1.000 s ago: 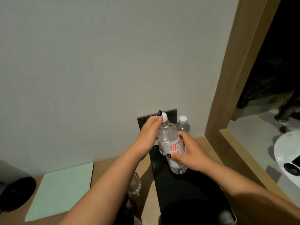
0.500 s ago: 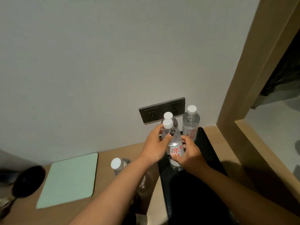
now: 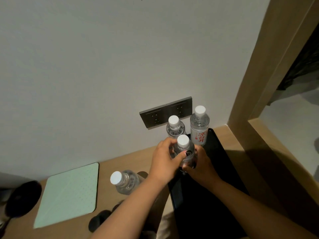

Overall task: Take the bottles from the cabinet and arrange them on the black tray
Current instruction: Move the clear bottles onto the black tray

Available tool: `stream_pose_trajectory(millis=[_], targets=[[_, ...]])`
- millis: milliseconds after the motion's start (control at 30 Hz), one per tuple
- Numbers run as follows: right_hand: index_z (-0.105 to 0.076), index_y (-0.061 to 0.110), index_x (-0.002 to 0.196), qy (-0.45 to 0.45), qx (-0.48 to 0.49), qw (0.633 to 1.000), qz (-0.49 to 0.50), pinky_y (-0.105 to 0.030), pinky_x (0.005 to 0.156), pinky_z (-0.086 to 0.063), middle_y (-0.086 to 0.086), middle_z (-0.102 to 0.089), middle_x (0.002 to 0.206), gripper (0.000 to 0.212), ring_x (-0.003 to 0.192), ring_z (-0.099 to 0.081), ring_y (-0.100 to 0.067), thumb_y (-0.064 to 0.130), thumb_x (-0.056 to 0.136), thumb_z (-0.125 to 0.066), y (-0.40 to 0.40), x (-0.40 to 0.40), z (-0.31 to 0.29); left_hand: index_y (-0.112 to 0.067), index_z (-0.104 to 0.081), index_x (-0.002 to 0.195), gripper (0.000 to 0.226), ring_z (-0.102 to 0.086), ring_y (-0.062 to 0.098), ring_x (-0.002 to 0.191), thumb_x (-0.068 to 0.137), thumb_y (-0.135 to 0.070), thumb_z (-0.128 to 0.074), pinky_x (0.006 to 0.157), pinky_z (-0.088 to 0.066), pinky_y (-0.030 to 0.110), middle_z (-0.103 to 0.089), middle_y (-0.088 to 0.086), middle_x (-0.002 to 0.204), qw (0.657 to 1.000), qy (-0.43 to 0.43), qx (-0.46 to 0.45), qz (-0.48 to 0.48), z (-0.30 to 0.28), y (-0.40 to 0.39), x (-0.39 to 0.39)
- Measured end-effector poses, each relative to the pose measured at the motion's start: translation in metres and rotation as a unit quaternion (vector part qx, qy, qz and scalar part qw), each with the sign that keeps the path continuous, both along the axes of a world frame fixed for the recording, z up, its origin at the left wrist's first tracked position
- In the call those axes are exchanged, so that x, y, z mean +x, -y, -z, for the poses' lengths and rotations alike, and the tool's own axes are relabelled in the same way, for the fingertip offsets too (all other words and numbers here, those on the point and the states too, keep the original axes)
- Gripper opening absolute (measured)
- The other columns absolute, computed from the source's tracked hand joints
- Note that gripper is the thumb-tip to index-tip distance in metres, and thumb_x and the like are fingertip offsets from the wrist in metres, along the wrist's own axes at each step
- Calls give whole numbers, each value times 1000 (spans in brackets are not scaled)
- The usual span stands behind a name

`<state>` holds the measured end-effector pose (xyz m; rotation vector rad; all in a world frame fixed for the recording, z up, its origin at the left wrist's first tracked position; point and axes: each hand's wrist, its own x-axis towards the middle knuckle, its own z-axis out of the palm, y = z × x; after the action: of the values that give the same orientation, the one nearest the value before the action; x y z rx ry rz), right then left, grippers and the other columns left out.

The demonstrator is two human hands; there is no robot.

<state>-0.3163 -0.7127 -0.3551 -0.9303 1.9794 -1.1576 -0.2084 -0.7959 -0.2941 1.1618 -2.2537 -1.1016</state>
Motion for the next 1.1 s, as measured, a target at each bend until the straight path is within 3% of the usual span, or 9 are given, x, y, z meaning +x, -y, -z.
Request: stream_pose_trajectory(millis=[167,333,433,533,667,833,1000,1100], targets=[[-36,17,134,12,0,1000,-22,-30,94,-45,-3,-49,128,70,116,-52,-17,9,75,-72,6,-1,-1,-28,-58,97,26,-56,11,91,77,-28,-74,83,-51,35,-61,-3,98,1000,11,-16,-24,-1,0,-1],[-42,24,125,7,-19,1000,-13,-38,97,-50,-5,-54,124,60,113,-57,-16,6,75,-70,6,2,3,-26,-57,102,28,-56,14,97,78,-24,-73,89,-49,36,-58,-2,102,999,19,2,-33,-5,-5,-4],[-45,18,124,-3,-21,1000,12,-33,96,-49,-6,-56,123,56,111,-57,-17,5,76,-71,3,8,2,-25,-56,116,37,-57,17,108,82,-20,-69,97,-46,38,-59,0,114,998,52,13,15,-15,-5,0],[-42,18,132,6,-5,1000,25,-40,103,-45,-6,-55,129,65,120,-53,-21,8,76,-73,1,13,-1,-27,-47,134,51,-54,17,120,87,-19,-64,103,-44,35,-56,0,130,997,68,16,24,-38,-1,20],[-36,22,139,54,57,997,16,-45,112,-33,-2,-48,140,77,133,-41,-22,8,74,-75,2,11,-15,-26,-49,132,43,-53,8,116,91,-19,-60,96,-44,23,-56,-4,130,999,28,-27,-14,-71,3,62],[-37,9,137,10,154,987,43,-43,109,-37,-13,-47,140,86,130,-45,-29,5,64,-83,-1,16,-22,-22,-61,118,29,-56,8,114,90,-17,-60,100,-46,29,-62,-6,121,995,-6,-61,-76,-81,7,119],[-44,5,134,14,265,963,50,-37,96,-49,-15,-54,131,76,118,-55,-31,10,67,-80,-12,42,-33,-25,-55,124,37,-51,3,111,88,-22,-62,93,-41,22,-58,-10,121,997,36,3,-66,-55,-1,163],[-48,8,130,0,270,963,17,-36,92,-50,-13,-55,127,69,114,-56,-29,14,68,-77,-14,65,-38,-28,-52,124,42,-53,8,114,85,-22,-67,97,-46,33,-59,-9,119,997,20,41,-57,-39,-5,171]])
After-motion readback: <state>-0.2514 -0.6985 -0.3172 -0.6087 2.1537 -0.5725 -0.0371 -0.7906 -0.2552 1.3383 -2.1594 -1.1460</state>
